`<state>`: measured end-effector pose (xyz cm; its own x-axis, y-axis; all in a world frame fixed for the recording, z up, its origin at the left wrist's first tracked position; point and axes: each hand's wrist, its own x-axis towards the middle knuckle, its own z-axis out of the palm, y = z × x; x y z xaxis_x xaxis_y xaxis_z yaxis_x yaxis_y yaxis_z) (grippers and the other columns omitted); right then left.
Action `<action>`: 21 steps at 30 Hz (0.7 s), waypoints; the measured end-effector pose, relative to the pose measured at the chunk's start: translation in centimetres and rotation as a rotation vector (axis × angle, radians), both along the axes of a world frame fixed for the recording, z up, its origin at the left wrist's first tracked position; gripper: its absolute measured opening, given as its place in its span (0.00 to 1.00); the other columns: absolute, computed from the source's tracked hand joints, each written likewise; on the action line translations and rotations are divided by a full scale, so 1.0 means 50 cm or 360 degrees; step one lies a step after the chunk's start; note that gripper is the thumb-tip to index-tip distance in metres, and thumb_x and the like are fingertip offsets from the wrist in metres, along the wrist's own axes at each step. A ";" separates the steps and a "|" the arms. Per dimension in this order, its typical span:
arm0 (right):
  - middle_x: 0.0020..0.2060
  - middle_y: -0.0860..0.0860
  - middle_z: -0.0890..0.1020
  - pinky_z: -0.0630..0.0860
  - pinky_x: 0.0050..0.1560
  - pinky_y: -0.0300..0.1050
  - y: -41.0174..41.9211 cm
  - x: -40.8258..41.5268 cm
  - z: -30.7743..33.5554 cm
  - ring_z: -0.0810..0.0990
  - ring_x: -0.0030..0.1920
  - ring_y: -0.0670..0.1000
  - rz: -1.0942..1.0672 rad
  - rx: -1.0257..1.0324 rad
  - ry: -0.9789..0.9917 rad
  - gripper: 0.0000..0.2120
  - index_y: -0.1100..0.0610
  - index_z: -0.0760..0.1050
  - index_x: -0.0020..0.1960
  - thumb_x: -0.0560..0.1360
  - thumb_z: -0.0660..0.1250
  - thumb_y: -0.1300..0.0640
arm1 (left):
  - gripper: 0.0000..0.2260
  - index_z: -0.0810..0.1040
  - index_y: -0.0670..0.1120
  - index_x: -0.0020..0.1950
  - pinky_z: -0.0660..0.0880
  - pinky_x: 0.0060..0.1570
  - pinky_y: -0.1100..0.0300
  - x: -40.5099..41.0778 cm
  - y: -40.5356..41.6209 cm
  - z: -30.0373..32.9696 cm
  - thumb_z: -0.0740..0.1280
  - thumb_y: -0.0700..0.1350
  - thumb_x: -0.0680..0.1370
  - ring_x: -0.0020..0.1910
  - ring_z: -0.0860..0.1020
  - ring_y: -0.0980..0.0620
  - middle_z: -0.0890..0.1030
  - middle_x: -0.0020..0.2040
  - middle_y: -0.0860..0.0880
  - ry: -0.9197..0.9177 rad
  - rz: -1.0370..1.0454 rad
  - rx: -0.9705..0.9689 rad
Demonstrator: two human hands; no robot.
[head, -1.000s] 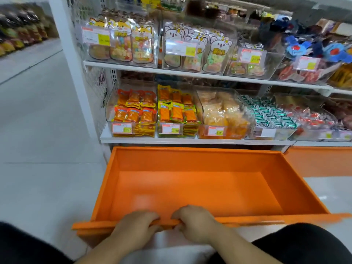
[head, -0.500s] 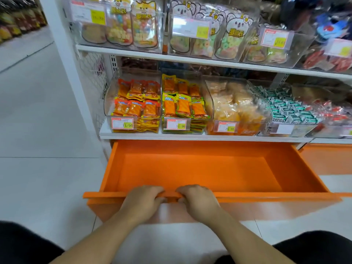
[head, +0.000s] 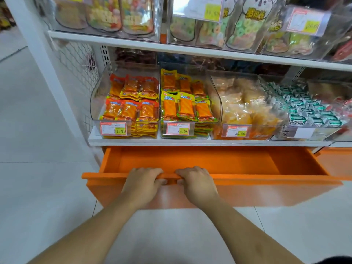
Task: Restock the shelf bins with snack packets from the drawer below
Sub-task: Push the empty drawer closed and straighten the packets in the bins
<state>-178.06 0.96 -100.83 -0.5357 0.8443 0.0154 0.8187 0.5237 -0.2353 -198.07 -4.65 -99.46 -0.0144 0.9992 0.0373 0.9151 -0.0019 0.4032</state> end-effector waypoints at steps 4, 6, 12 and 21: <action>0.48 0.45 0.84 0.59 0.48 0.49 0.025 -0.018 0.007 0.75 0.53 0.54 -0.0003 -0.0006 -0.0032 0.09 0.44 0.77 0.58 0.82 0.65 0.56 | 0.10 0.80 0.57 0.55 0.70 0.54 0.51 -0.010 0.021 -0.013 0.63 0.60 0.82 0.54 0.78 0.52 0.83 0.51 0.57 0.0023 0.0056 0.0026; 0.49 0.45 0.84 0.59 0.49 0.49 0.033 -0.028 0.011 0.75 0.54 0.54 -0.0031 -0.0014 -0.0047 0.08 0.45 0.78 0.58 0.82 0.64 0.55 | 0.11 0.80 0.57 0.58 0.69 0.58 0.51 -0.015 0.027 -0.016 0.63 0.60 0.82 0.57 0.78 0.51 0.83 0.54 0.57 0.0025 0.0074 0.0024; 0.47 0.48 0.84 0.64 0.52 0.50 0.042 -0.049 0.023 0.75 0.56 0.56 -0.0116 -0.0086 -0.0112 0.07 0.44 0.78 0.56 0.83 0.63 0.53 | 0.15 0.81 0.56 0.64 0.71 0.62 0.52 -0.023 0.041 -0.002 0.65 0.60 0.82 0.61 0.78 0.50 0.84 0.60 0.55 0.0045 0.0141 -0.0029; 0.49 0.49 0.85 0.67 0.52 0.51 0.027 -0.039 0.033 0.78 0.56 0.57 -0.0124 -0.0209 -0.0151 0.09 0.46 0.79 0.58 0.83 0.63 0.56 | 0.12 0.82 0.55 0.60 0.70 0.57 0.53 -0.002 0.023 0.001 0.66 0.59 0.81 0.57 0.80 0.48 0.85 0.54 0.53 0.0049 0.0215 -0.0019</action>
<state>-180.01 2.32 -99.18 -0.4622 0.8748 -0.1453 0.8775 0.4276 -0.2172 -198.15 -3.51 -99.43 -0.1477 0.9886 0.0282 0.9187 0.1266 0.3741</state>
